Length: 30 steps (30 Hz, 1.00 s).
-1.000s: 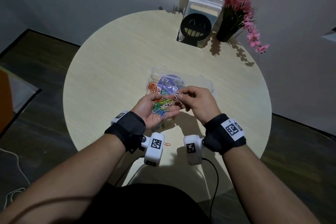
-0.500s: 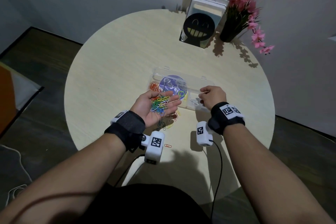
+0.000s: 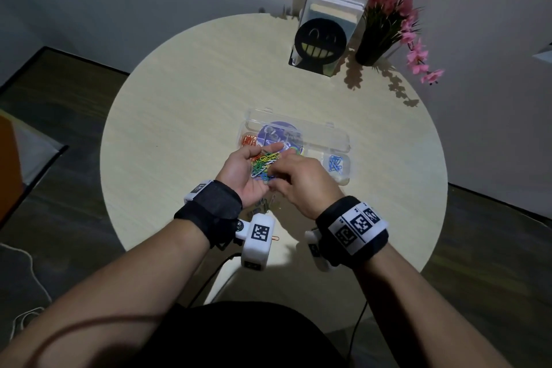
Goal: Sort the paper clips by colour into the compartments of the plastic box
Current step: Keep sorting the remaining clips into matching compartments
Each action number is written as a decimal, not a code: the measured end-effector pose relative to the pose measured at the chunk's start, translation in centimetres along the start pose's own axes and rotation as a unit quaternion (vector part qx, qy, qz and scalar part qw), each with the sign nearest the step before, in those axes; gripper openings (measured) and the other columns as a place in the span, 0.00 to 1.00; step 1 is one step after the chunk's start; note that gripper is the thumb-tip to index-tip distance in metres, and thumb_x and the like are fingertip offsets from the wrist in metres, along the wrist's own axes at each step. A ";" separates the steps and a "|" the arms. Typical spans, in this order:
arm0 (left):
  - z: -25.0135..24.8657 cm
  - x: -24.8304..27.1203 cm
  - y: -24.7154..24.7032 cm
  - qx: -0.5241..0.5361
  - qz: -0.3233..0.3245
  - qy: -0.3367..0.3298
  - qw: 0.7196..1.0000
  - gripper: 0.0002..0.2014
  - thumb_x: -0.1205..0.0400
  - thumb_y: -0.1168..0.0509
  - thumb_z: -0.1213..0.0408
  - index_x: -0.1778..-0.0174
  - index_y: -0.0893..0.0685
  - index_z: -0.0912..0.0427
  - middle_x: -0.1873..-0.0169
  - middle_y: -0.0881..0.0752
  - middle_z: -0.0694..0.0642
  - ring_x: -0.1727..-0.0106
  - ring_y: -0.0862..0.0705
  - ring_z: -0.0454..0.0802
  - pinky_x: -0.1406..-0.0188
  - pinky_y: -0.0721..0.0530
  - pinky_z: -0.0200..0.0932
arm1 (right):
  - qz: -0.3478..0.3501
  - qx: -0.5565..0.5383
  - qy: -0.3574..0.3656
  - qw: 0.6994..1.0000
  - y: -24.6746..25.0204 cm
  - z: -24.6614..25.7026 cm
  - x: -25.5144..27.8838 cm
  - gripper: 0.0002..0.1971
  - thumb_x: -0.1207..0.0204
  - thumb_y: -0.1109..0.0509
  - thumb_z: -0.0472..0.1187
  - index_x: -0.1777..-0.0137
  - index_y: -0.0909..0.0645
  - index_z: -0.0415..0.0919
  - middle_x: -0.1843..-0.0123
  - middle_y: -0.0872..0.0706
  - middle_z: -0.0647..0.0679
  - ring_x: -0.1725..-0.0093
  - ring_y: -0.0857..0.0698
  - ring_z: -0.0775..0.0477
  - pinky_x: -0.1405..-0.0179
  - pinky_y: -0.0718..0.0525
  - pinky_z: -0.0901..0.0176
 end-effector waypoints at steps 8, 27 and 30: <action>0.1 0.6 0.1 0.020 0.015 -0.005 1.000 0.18 0.15 0.53 0.63 0.49 0.19 0.69 0.61 0.11 0.69 0.65 0.10 0.59 0.63 0.11 0.50 | -0.093 -0.296 -0.146 0.939 0.9 -1.7 0.5 0.04 0.27 0.27 0.32 0.54 0.12 0.35 0.65 0.13 0.42 0.69 0.19 0.51 0.65 0.19 0.56; 0.8 -0.1 -0.6 -0.009 0.027 0.038 0.999 0.16 0.16 0.50 0.65 0.52 0.19 0.71 0.52 0.12 0.72 0.54 0.11 0.67 0.49 0.15 0.59 | -0.168 -0.479 -0.217 0.834 4.6 -5.1 0.9 0.09 0.22 0.38 0.27 0.62 0.25 0.37 0.66 0.16 0.40 0.72 0.17 0.45 0.75 0.18 0.61; 0.9 -0.3 -0.4 -0.012 0.024 0.040 0.999 0.16 0.16 0.49 0.65 0.51 0.18 0.71 0.51 0.13 0.72 0.53 0.11 0.67 0.48 0.15 0.59 | -0.209 -0.432 -0.261 0.838 5.6 -7.3 1.1 0.09 0.22 0.38 0.27 0.62 0.26 0.38 0.67 0.17 0.39 0.76 0.19 0.47 0.75 0.18 0.59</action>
Point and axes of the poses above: each hand's wrist, its own x-axis away from the middle knuckle, its own y-axis out of the back of the hand, z = x × y, the point moved 3 cm from there along -x, towards the middle knuckle
